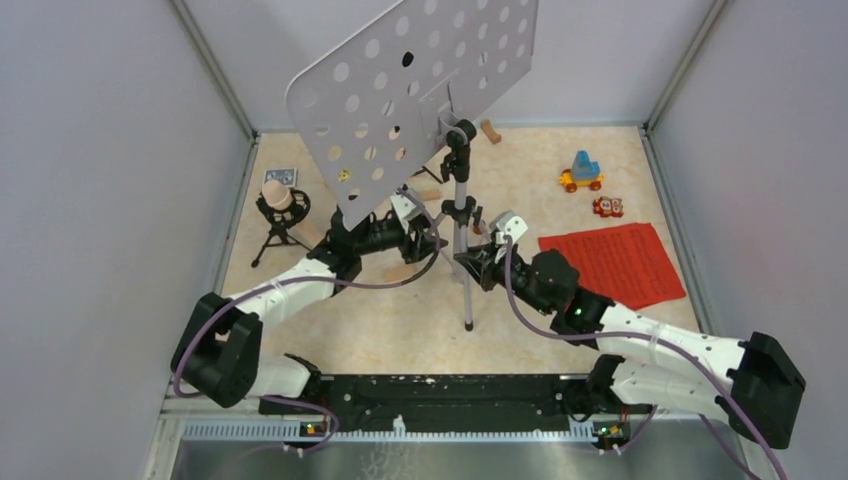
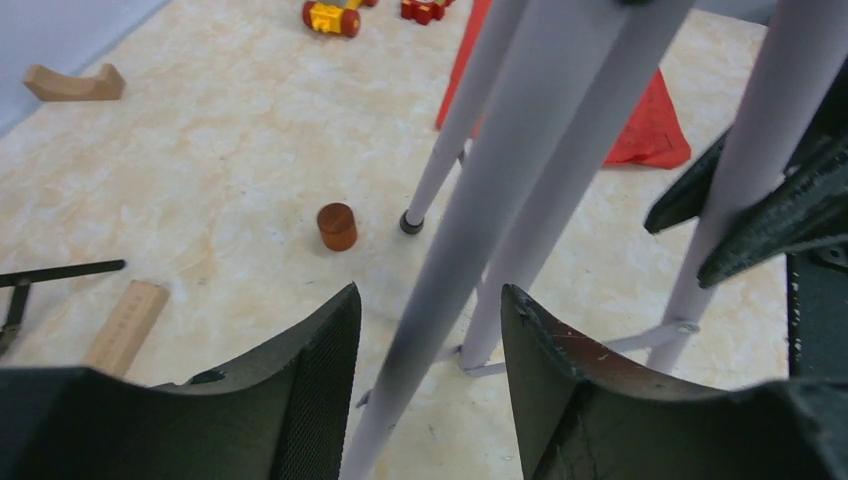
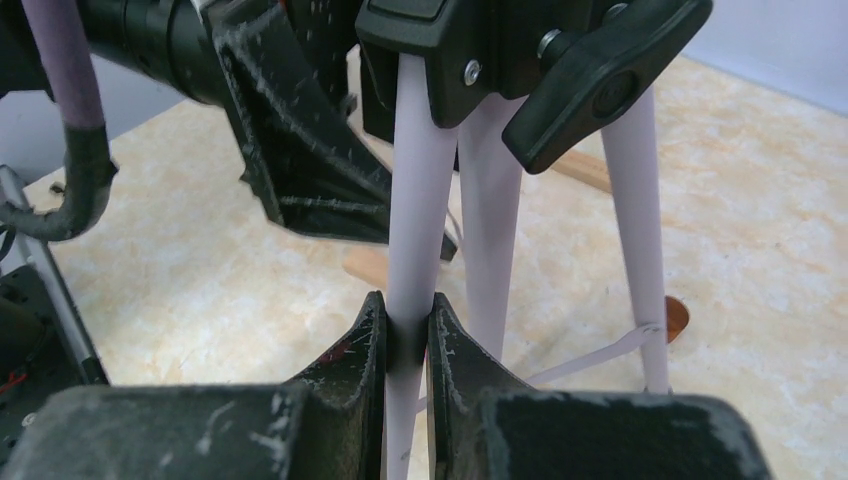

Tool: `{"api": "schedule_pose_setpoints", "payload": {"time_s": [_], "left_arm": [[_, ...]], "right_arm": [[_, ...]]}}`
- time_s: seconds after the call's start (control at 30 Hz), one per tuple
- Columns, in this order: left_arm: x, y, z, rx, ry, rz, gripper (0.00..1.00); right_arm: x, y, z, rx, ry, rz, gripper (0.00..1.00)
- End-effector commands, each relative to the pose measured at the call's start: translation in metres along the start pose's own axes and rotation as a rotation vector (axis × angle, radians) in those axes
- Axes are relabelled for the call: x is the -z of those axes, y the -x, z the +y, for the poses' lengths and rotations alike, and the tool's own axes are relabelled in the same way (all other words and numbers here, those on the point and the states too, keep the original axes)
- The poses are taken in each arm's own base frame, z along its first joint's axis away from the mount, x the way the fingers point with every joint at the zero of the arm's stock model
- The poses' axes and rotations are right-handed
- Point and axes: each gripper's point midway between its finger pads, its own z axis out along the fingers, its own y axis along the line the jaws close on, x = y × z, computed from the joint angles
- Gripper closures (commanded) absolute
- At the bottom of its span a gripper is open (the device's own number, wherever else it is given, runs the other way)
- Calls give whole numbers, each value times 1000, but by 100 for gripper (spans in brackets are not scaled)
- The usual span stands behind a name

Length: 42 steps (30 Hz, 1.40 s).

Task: Pack up the instrument practice props

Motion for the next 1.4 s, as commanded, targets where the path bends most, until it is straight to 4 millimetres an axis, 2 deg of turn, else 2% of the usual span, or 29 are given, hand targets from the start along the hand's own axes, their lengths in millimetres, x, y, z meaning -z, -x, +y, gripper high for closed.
{"api": "schedule_pose_setpoints", "payload": {"time_s": [0.0, 0.13, 0.27, 0.37, 0.47, 0.57, 0.63, 0.73, 0.83, 0.9, 1.0, 1.23, 1.37], "left_arm": [[-6, -5, -21, 17, -55, -14, 43], [-2, -17, -36, 43, -59, -4, 42], [-1, -27, -51, 69, -71, 0, 37], [-5, -34, -56, 79, -80, 18, 39], [-6, -40, -59, 87, -86, 33, 49], [-5, -46, -63, 94, -92, 45, 68], [-3, -48, -65, 122, -91, 49, 75], [-3, -50, -66, 128, -88, 49, 80], [-4, -49, -67, 129, -98, 47, 87], [-5, -48, -69, 126, -109, 48, 92], [-5, -47, -71, 124, -123, 46, 96], [-8, -47, -80, 143, -155, 30, 95], [-9, -43, -84, 174, -162, 6, 88]], "right_arm": [[11, 77, -13, 95, -51, -288, 100], [14, 82, -20, 147, -88, -309, 100], [15, 83, -25, 158, -104, -320, 100], [15, 80, -25, 155, -103, -321, 100], [15, 77, -27, 162, -115, -309, 100], [15, 73, -31, 173, -132, -278, 100], [17, 73, -32, 176, -138, -269, 100], [19, 73, -31, 161, -135, -262, 86], [21, 77, -32, 130, -139, -271, 67], [22, 80, -34, 106, -154, -277, 43], [25, 90, -38, 66, -188, -299, 23], [15, 113, -27, 12, -143, -344, 17], [5, 119, -31, -1, -172, -368, 16]]}}
